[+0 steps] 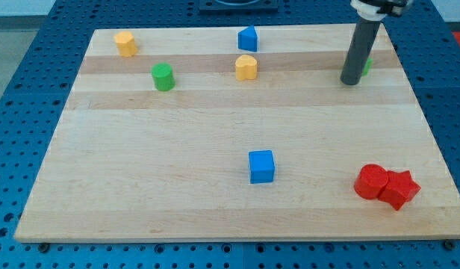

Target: Move green star to top right

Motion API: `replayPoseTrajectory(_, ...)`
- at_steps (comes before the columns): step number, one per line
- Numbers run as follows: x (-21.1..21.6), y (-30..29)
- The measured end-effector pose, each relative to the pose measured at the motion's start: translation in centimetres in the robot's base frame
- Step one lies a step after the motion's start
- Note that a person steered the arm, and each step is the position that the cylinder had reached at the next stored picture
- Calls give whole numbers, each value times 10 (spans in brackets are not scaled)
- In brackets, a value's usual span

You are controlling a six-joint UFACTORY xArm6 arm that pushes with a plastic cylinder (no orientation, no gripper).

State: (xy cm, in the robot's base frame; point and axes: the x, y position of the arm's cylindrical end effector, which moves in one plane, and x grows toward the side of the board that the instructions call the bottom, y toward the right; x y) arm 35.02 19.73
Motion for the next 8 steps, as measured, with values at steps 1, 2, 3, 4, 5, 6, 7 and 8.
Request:
replayPoseTrajectory(1,-1,7)
replayPoseTrajectory(2,-9,7)
replayPoseTrajectory(3,-19,7)
replayPoseTrajectory(4,-33,7)
replayPoseTrajectory(5,-48,7)
replayPoseTrajectory(6,-61,8)
replayPoseTrajectory(7,-58,9)
replayPoseTrajectory(8,-28,11)
